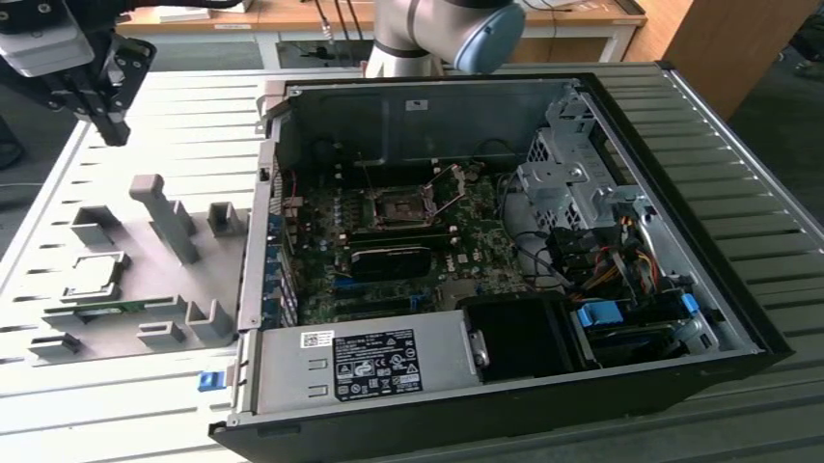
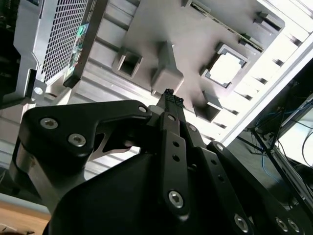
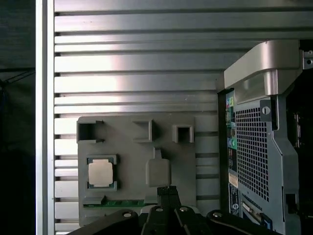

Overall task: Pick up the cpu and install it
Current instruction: 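Reach for the cpu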

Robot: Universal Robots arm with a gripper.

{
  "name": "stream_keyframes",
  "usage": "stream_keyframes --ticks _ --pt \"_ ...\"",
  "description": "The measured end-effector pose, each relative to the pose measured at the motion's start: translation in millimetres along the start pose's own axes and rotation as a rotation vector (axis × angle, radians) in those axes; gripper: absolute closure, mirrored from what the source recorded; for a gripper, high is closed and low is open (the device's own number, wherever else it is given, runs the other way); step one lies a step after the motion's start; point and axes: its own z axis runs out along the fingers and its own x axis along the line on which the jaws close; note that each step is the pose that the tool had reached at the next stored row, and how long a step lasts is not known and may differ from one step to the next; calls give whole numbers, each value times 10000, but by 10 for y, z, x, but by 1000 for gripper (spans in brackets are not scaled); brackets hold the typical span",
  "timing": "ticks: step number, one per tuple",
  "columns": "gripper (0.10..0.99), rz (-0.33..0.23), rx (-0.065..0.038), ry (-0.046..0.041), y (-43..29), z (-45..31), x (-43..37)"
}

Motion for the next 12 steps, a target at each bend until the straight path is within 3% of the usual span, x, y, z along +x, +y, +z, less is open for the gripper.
stream_keyframes --ticks 1,2,12 --pt "980 -4 -4 -98 -1 5 26" --pt "980 -7 -6 -139 -3 9 67" --pt "980 -11 -5 -94 -41 77 452"
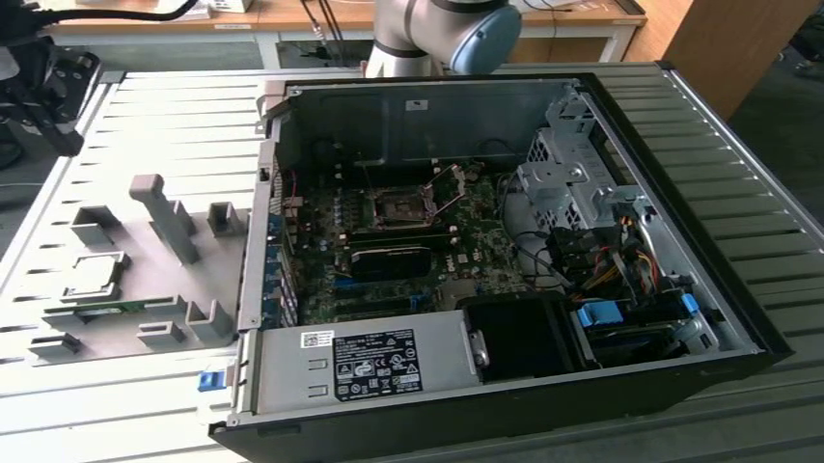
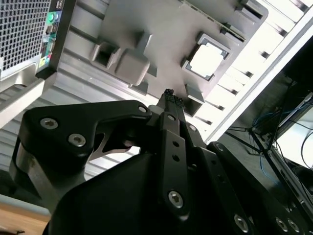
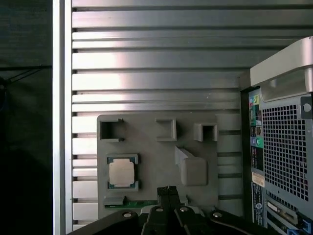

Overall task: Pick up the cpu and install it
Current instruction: 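Reach for the cpu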

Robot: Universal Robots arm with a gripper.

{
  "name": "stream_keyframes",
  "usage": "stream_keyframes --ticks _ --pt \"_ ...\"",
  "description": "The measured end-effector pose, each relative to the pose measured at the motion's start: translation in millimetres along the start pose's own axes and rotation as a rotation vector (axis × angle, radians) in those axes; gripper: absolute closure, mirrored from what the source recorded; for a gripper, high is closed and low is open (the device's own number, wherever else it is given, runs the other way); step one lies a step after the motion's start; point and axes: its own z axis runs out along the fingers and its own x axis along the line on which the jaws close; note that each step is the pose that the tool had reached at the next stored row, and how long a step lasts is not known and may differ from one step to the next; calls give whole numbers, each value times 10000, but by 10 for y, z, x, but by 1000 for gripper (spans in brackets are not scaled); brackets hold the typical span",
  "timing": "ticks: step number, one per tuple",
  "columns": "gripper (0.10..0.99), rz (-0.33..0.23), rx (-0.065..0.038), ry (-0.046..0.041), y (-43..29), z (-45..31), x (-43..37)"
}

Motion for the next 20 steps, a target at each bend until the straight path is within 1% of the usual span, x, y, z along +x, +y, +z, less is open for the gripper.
stream_keyframes --ticks 3,8,12,16,20 --pt "980 2 2 25 -4 20 95" --pt "980 3 2 44 -12 58 304" --pt "980 4 3 58 -18 84 432" --pt "980 4 3 61 -22 105 521" --pt "980 4 3 64 -24 119 574"
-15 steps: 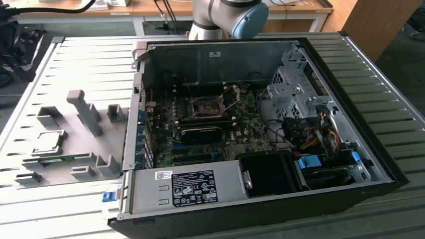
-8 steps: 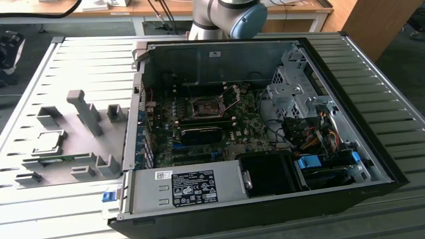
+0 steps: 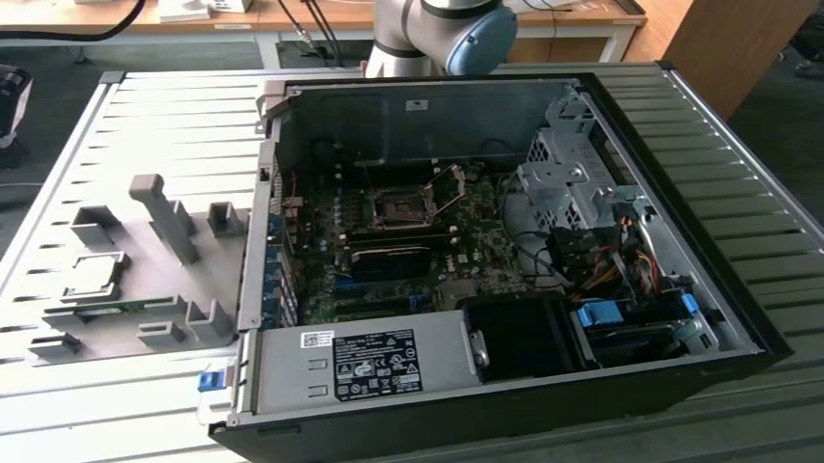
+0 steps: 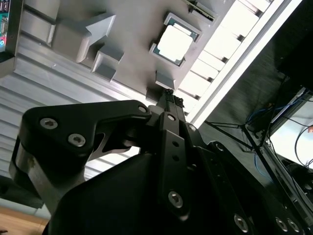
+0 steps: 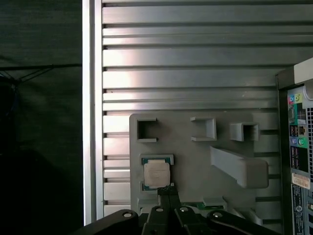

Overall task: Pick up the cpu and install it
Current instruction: 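Reach for the cpu, then pick up the cpu and move it towards the insertion slot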

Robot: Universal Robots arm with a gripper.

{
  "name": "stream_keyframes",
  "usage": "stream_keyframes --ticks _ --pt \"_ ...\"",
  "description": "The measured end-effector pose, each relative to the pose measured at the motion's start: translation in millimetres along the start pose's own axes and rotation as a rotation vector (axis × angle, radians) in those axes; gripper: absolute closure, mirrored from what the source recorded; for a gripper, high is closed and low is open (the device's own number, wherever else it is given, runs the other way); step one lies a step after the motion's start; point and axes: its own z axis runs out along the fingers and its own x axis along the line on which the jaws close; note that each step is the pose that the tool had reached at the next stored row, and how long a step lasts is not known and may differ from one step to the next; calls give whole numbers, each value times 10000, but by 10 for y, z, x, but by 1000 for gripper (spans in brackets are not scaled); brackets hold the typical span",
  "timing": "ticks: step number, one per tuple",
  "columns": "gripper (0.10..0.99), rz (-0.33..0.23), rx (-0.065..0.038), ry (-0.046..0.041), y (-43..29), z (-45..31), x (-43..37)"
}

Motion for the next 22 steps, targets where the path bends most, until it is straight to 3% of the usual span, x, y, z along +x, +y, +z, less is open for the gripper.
stream_keyframes --ticks 7,22 --pt "980 0 0 3 -4 20 75" --pt "980 1 1 42 -13 100 79"
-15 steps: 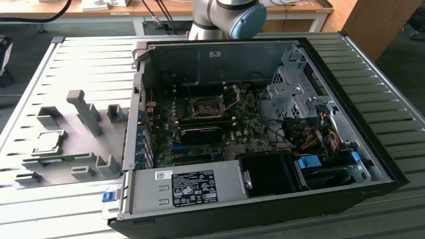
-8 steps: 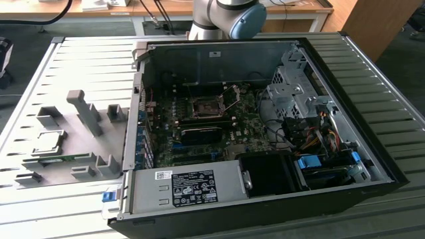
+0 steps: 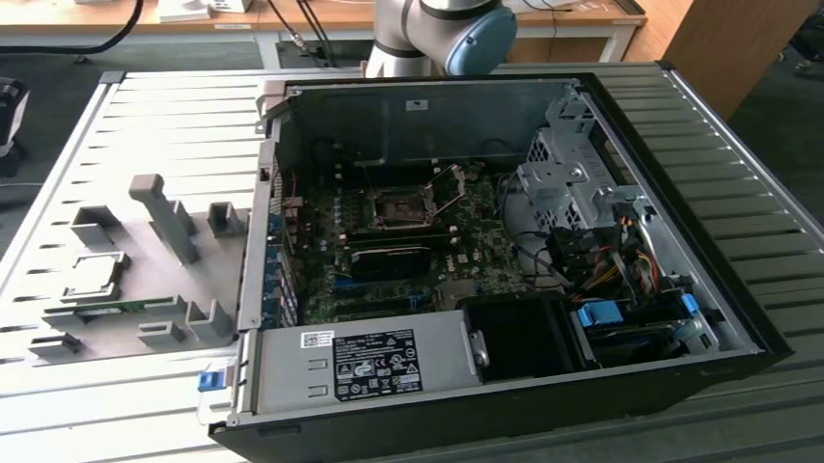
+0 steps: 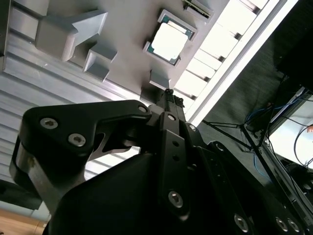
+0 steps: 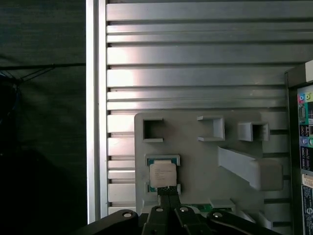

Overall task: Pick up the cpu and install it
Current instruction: 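Pick up the cpu and move it towards the insertion slot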

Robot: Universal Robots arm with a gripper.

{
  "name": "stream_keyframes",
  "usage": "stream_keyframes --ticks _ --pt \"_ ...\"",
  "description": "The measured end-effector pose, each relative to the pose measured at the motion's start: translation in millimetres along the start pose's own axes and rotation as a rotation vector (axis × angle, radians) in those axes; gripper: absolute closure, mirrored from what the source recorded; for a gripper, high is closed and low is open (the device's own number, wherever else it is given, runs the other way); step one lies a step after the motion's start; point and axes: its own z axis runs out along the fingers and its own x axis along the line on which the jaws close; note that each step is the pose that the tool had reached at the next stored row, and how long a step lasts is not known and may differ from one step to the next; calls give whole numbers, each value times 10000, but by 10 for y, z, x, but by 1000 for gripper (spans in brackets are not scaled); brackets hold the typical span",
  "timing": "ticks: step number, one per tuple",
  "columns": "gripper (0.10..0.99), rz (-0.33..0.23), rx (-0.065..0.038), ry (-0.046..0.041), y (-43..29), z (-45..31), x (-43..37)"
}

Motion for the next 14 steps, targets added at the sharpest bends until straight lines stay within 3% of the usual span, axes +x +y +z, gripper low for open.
stream_keyframes --ticks 5,6,7,8,12,13,14 --pt "973 -41 5 104 -55 82 -2" --pt "918 -67 4 119 -64 100 -2" --pt "918 -80 -3 121 -73 119 -3" --pt "851 -85 -8 120 -77 137 -3" --pt "839 -85 -76 122 -87 203 -3" --pt "780 -85 -93 122 -89 219 -3" --pt "780 -85 -101 123 -91 237 -3"
